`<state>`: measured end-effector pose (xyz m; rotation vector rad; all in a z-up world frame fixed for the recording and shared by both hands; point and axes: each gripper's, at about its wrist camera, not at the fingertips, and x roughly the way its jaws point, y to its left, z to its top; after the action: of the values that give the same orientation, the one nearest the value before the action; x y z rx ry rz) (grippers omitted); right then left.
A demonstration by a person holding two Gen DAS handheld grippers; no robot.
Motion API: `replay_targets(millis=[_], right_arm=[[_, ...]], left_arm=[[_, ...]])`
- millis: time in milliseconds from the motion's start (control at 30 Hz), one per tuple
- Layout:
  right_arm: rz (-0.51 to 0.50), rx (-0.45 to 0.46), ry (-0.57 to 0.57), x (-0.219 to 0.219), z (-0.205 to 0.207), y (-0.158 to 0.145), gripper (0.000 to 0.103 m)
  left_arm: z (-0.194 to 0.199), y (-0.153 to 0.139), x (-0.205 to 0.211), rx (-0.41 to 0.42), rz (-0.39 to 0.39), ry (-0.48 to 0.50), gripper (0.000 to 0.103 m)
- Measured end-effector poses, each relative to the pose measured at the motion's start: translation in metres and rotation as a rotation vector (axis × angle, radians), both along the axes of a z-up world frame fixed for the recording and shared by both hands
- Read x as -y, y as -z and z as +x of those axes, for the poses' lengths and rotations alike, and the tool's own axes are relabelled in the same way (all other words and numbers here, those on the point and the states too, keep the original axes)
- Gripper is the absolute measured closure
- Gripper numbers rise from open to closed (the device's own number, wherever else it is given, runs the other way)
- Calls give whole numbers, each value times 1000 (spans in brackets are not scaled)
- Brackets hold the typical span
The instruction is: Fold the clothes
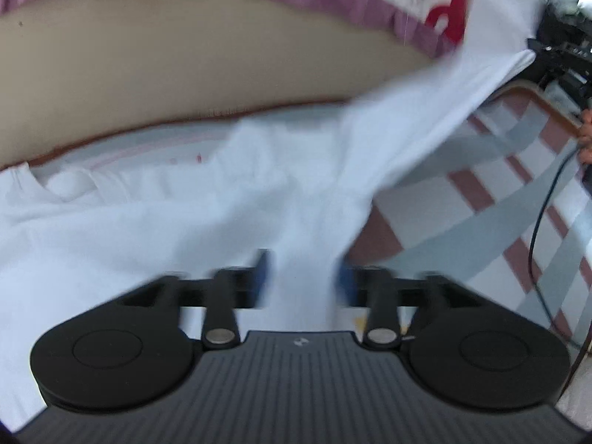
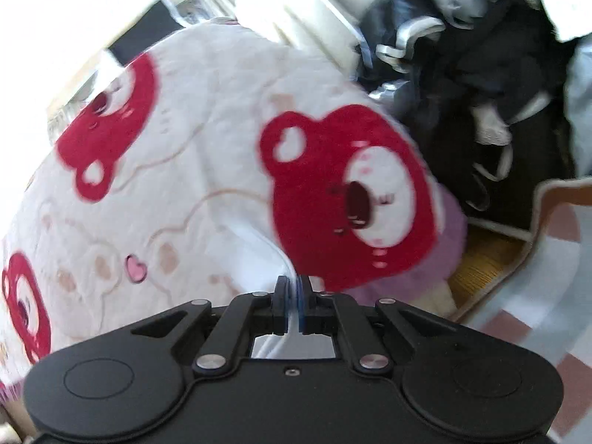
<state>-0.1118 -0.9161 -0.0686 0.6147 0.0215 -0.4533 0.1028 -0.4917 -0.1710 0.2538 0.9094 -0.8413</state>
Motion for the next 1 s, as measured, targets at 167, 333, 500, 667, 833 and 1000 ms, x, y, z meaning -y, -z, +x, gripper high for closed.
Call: replay_targets(millis=[167, 333, 500, 667, 833, 1000], right_arm=[[258, -481, 207, 35, 14, 67, 95], [329, -510, 255, 47, 11, 78, 91], [124, -505, 217, 21, 28, 49, 70], [70, -473, 82, 4, 51, 50, 68], [97, -457, -18, -14, 66, 61, 68], [58, -511, -49, -26, 78, 67, 68]], left_arm=[[-4, 13, 4, -33, 121, 37, 41], [25, -8, -35, -90, 6, -72, 41], [86, -34, -74, -62, -49, -291, 40], [148, -17, -70, -128, -20, -358, 41], [176, 14, -49, -125, 116, -328, 46], [182, 29, -48, -204, 40, -339, 44]])
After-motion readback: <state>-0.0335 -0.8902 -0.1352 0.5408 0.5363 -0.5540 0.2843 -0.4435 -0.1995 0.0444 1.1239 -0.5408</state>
